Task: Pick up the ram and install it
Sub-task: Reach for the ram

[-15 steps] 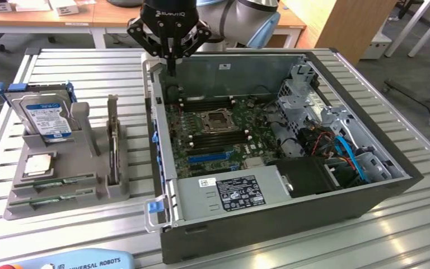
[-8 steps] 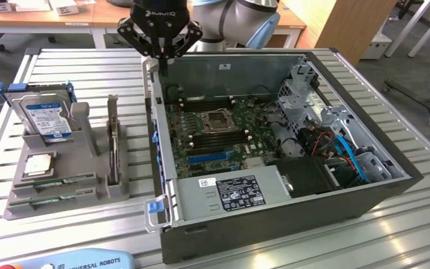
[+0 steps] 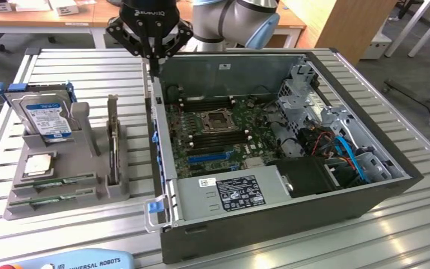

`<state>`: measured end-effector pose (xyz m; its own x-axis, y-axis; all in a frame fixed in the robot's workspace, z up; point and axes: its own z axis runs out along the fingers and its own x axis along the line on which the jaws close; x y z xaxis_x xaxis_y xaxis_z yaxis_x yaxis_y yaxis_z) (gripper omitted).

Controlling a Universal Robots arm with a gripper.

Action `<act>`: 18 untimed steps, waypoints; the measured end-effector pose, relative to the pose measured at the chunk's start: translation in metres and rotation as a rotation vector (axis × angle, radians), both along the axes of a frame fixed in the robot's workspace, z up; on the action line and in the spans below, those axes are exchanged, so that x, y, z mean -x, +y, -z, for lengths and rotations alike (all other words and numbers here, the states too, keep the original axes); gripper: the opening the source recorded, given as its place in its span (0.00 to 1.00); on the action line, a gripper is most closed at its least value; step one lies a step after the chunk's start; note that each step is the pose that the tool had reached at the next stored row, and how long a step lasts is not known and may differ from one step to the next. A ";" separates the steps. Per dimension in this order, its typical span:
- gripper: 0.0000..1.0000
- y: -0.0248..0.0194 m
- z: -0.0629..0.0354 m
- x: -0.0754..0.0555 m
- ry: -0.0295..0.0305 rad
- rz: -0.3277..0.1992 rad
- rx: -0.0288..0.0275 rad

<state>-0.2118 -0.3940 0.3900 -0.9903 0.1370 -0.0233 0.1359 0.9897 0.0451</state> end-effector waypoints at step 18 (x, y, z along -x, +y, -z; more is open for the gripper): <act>0.10 0.0037 0.0009 0.032 0.0000 0.044 0.0000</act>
<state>-0.2442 -0.3902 0.3891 -0.9834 0.1802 -0.0233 0.1790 0.9828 0.0451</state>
